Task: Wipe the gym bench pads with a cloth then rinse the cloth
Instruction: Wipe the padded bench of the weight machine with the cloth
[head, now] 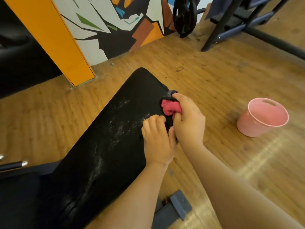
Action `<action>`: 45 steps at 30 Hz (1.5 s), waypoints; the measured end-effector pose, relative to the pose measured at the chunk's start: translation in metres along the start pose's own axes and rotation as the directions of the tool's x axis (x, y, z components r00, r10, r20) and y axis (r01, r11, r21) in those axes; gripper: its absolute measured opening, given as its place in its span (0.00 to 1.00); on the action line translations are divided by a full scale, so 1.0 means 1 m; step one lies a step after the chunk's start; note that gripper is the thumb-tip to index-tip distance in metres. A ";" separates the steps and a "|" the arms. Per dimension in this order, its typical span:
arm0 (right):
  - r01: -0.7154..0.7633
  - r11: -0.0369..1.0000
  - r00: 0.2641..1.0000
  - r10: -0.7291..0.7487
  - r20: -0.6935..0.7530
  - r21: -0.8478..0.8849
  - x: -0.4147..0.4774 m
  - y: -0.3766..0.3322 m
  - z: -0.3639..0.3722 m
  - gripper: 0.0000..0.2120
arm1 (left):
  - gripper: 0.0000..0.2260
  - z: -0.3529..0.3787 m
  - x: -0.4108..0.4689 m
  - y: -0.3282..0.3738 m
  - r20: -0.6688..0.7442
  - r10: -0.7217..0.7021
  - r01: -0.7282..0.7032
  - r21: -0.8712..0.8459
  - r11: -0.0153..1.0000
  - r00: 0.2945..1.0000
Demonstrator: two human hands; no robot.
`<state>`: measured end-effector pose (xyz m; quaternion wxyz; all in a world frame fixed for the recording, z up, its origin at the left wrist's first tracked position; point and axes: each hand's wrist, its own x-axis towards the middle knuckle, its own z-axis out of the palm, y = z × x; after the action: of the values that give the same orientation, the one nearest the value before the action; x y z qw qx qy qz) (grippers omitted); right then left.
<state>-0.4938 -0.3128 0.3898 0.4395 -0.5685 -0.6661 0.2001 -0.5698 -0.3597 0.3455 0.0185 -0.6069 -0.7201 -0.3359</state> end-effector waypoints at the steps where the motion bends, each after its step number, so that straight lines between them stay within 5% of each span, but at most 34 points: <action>1: 0.003 1.000 1.000 -0.003 0.002 -0.024 0.001 0.002 0.000 0.25 | 0.13 0.001 0.000 0.000 -0.003 0.007 -0.007 0.021 1.000 1.000; 9: 0.020 0.999 0.990 -0.016 0.137 -0.026 0.009 0.005 -0.009 0.24 | 0.19 -0.004 0.003 0.002 0.039 -0.016 0.012 0.082 0.997 0.999; 19: -0.329 0.906 0.897 0.211 0.388 0.265 0.007 0.007 -0.049 0.28 | 0.27 -0.005 0.002 0.008 0.067 -0.114 0.101 0.166 0.981 0.991; 34: -0.516 0.809 0.754 0.273 0.597 0.282 0.026 0.029 -0.066 0.20 | 0.18 -0.045 0.026 0.023 0.157 -0.140 0.140 0.011 0.990 0.978; 40: -0.610 0.728 0.738 0.380 0.557 0.312 0.012 0.022 -0.062 0.22 | 0.24 -0.005 0.080 0.026 0.104 -0.455 0.463 -0.080 0.883 0.885; 45: -0.590 0.780 0.690 0.354 0.631 0.207 0.058 0.016 -0.043 0.19 | 0.22 0.006 0.077 0.023 0.063 -0.482 0.486 -0.147 0.862 0.874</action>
<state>-0.4480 -0.2643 0.4209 0.2612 -0.5381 -0.5362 0.5956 -0.5670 -0.2899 0.3850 -0.1232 -0.4106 -0.8204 -0.3783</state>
